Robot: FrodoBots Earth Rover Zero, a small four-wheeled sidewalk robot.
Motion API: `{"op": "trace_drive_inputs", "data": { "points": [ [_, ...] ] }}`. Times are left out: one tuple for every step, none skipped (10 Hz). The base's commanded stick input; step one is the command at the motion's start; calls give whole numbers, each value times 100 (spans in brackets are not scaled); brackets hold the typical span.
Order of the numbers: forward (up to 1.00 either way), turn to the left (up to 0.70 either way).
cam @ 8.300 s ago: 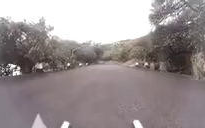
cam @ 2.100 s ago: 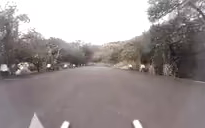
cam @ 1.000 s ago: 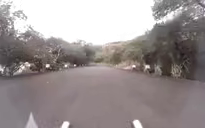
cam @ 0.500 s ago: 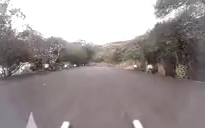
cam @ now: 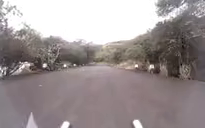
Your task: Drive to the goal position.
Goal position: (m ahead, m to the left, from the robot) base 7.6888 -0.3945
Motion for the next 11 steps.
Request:
{"op": "trace_drive_inputs", "data": {
  "points": [
    [50, 0],
    [50, 0],
    [50, 0],
    [50, 0],
    [50, 0],
    [50, 0],
    [50, 0],
    [50, 0],
    [50, 0],
    [50, 0],
    [50, 0]
  ]
}}
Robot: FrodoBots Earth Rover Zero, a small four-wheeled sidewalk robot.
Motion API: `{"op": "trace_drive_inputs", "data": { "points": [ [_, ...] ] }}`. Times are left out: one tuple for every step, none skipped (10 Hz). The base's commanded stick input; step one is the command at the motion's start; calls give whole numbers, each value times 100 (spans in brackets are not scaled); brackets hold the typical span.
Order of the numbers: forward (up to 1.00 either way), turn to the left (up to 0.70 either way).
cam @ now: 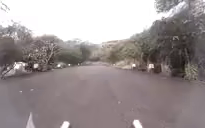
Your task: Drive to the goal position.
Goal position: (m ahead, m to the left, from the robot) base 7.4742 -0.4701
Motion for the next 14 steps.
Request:
{"op": "trace_drive_inputs", "data": {
  "points": [
    [50, 0],
    [50, -24],
    [50, -49],
    [50, -50],
    [50, -50],
    [50, -44],
    [50, -38],
    [50, -6],
    [50, 0],
    [50, 0],
    [50, 0],
    [50, 0],
    [50, 0],
    [50, 0]
  ]
}}
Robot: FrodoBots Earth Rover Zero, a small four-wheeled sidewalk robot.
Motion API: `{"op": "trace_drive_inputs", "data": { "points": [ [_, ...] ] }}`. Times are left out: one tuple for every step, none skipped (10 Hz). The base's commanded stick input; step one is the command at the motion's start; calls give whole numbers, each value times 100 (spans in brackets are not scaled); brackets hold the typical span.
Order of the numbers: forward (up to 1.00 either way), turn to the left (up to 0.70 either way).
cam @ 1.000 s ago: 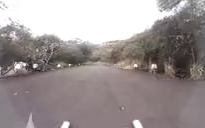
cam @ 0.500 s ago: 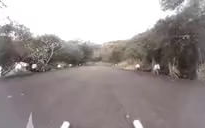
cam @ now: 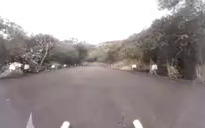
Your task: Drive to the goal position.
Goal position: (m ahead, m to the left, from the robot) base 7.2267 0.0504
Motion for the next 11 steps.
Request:
{"op": "trace_drive_inputs", "data": {
  "points": [
    [50, 0],
    [50, 0],
    [50, 0],
    [50, 0],
    [50, 0],
    [50, 0],
    [50, 0],
    [50, 0],
    [50, 0],
    [50, 0],
    [50, 0]
  ]
}}
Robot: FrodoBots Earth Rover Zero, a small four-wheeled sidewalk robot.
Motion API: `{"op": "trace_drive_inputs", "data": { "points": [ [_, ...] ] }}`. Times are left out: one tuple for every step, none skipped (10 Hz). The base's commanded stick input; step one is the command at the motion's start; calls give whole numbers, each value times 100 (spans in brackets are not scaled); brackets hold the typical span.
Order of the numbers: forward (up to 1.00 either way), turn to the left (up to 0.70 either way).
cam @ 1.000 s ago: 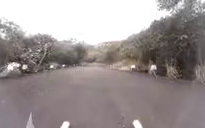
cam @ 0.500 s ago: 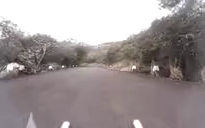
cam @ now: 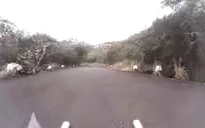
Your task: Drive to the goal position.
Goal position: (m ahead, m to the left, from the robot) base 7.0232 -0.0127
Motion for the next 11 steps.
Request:
{"op": "trace_drive_inputs", "data": {
  "points": [
    [50, 0],
    [50, 0],
    [50, 0],
    [50, 0],
    [50, 0],
    [50, 0],
    [50, 0],
    [50, 0],
    [50, 0],
    [50, 0],
    [50, -7]
  ]
}}
